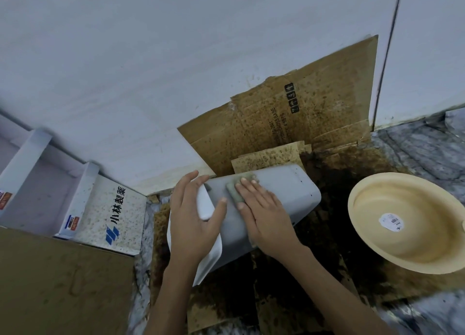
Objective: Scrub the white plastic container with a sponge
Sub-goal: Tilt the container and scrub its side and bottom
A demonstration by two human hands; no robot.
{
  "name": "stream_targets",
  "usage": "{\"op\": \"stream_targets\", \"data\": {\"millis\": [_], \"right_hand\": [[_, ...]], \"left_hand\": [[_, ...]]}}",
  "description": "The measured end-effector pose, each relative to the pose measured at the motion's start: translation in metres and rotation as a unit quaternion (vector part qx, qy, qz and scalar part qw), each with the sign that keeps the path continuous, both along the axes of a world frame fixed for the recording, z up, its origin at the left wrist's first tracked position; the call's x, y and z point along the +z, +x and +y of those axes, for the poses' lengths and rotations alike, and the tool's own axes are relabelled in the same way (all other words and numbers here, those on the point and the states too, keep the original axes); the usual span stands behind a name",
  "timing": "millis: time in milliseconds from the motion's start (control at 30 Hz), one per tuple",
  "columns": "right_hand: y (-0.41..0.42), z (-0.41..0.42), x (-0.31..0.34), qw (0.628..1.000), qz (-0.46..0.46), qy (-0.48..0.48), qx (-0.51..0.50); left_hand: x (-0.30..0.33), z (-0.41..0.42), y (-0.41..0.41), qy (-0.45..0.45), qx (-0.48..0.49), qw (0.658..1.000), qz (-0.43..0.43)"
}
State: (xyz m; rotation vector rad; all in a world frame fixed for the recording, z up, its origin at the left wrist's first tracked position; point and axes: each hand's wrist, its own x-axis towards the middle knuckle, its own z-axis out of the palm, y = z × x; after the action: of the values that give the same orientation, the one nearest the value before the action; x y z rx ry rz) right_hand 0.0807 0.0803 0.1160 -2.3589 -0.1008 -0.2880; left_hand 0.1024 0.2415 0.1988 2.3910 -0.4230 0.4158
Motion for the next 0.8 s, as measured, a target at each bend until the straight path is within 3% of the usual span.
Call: {"op": "stream_targets", "data": {"millis": [133,233,400,567,633,800], "right_hand": [[0.024,-0.008,-0.005,0.994,0.094,0.033,-0.045],[0.044,0.002,0.007,0.993,0.106,0.042,-0.025],[0.028,0.031,0.022,0.999,-0.033,0.028,0.02],[-0.014,0.024,-0.007,0.99,-0.123,0.063,0.019],[-0.012,0.008,-0.016,0.994,-0.092,0.067,0.004],[0.042,-0.011,-0.003,0.99,0.103,0.067,-0.067]], "left_hand": [[-0.005,0.009,0.0,-0.022,-0.001,1.0,-0.019],[-0.007,0.013,0.006,-0.029,-0.003,0.999,-0.03],[-0.009,0.013,0.007,-0.03,-0.005,0.999,-0.03],[-0.004,0.017,0.012,-0.032,0.015,0.999,0.0],[-0.003,0.02,0.011,-0.041,0.016,0.999,0.008],[-0.002,0.022,0.007,-0.038,0.012,0.999,0.009]]}}
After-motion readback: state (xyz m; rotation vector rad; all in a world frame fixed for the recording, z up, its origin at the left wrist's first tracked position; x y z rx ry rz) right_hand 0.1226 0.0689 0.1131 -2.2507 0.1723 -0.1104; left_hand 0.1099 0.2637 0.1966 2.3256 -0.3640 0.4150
